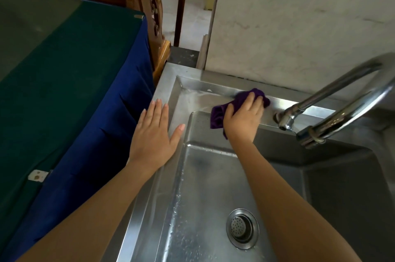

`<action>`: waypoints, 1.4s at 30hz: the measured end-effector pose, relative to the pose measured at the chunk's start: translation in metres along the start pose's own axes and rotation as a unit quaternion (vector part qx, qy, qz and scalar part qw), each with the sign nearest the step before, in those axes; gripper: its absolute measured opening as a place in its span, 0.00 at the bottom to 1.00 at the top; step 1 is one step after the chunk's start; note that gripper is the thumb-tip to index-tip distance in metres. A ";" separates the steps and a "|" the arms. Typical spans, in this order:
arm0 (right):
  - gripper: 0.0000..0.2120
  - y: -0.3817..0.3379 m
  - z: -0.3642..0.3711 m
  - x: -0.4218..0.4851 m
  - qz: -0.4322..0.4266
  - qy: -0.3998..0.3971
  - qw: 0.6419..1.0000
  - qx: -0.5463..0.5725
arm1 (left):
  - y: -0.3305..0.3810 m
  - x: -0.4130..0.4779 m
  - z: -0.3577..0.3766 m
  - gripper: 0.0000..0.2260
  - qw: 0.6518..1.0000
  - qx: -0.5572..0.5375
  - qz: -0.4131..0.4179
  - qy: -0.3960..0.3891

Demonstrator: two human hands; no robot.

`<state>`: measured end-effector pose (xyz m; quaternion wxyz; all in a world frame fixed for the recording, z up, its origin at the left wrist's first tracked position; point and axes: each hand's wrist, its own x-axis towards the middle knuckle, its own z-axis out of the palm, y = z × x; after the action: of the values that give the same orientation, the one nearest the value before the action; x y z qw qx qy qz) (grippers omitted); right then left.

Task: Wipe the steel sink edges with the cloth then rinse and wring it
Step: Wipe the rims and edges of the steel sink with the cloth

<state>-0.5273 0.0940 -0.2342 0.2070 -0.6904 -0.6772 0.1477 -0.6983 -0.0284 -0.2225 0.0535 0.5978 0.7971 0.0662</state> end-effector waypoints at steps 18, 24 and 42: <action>0.27 -0.051 0.025 -0.009 -0.302 -0.215 0.915 0.158 | 0.000 -0.001 -0.005 0.37 0.999 -0.039 0.000 -0.001; 0.26 -0.049 0.029 -0.004 -0.346 -0.170 0.920 0.074 | -0.002 0.000 -0.002 0.38 1.000 -0.023 0.005 0.001; 0.18 0.035 -0.009 0.006 -0.142 0.026 0.989 -0.023 | -0.003 -0.001 0.000 0.33 1.000 -0.016 0.011 0.000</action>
<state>-0.4923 0.0992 -0.2428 0.2270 -0.5958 -0.7659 0.0832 -0.7004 -0.0302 -0.2226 0.0621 0.6053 0.7896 0.0791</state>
